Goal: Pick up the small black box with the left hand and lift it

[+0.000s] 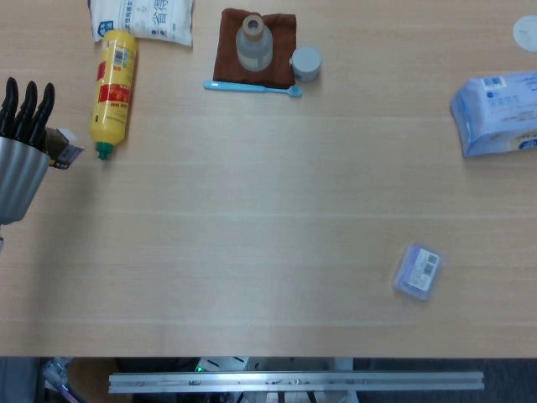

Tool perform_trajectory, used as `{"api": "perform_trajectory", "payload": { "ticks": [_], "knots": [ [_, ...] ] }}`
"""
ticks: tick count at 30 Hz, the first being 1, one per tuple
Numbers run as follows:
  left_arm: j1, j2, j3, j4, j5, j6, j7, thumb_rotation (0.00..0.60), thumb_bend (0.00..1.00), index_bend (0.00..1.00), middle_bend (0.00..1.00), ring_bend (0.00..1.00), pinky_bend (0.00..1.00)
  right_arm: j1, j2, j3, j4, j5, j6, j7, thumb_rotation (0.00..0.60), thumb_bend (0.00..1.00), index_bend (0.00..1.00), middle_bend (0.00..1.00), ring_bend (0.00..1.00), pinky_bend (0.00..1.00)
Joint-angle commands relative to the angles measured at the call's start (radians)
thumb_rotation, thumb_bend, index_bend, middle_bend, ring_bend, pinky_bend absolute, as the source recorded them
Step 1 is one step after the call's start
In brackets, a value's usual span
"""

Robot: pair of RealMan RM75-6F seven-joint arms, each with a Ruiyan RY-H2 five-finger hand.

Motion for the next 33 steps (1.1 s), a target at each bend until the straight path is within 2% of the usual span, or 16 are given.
{"api": "perform_trajectory", "payload": {
  "ticks": [1,17,24,33],
  "knots": [
    [0.003,-0.002,-0.003,0.006,0.006,0.003,-0.008,0.6,0.44,0.53,0.0,0.0,0.06,0.0,0.0,0.0,0.0,0.0,-0.001,-0.001,0.6,0.42,0.41,0.28,0.24,0.36],
    [0.015,-0.005,-0.025,0.023,0.013,-0.009,-0.037,0.6,0.44,0.51,0.0,0.0,0.06,-0.002,0.0,-0.001,0.002,0.003,-0.001,-0.003,0.6,0.42,0.41,0.28,0.24,0.36],
    [0.02,-0.008,-0.031,0.027,0.009,-0.017,-0.044,0.6,0.36,0.5,0.0,0.0,0.06,-0.003,-0.001,-0.002,0.003,0.004,-0.002,-0.002,0.6,0.42,0.41,0.29,0.24,0.36],
    [0.026,-0.01,-0.036,0.031,0.009,-0.023,-0.045,0.6,0.36,0.5,0.0,0.0,0.06,-0.003,-0.003,-0.002,0.005,0.004,-0.003,-0.001,0.6,0.42,0.41,0.29,0.24,0.36]
  ]
}}
